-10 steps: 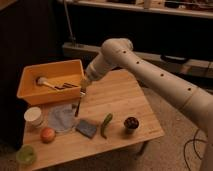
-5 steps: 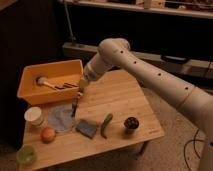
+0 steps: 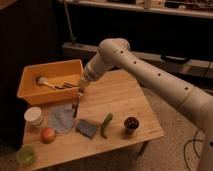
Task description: Place fork in plastic cup
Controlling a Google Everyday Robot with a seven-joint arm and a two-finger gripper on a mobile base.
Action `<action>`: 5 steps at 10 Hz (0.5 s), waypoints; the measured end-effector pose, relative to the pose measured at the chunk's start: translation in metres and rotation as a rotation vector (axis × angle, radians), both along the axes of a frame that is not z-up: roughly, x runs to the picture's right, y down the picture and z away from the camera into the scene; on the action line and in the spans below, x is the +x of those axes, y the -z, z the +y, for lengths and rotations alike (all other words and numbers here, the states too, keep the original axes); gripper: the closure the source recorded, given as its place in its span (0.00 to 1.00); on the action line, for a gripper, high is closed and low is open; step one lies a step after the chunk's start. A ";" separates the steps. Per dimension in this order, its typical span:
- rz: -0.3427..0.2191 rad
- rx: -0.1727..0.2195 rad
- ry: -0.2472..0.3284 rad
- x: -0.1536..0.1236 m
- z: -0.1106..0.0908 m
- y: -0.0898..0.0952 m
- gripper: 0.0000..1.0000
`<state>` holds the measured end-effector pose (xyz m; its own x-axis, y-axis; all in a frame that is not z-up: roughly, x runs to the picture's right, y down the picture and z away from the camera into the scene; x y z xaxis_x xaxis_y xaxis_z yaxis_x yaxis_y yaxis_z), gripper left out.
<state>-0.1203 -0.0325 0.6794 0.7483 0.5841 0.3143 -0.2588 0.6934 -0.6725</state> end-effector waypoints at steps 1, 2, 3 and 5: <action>-0.039 0.021 0.028 -0.013 0.000 0.012 1.00; -0.076 0.039 0.050 -0.027 0.002 0.029 1.00; -0.104 0.052 0.062 -0.037 0.005 0.044 1.00; -0.182 0.079 0.100 -0.070 0.022 0.090 1.00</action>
<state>-0.1902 -0.0103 0.5890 0.7281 0.4785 0.4908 -0.0660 0.7616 -0.6446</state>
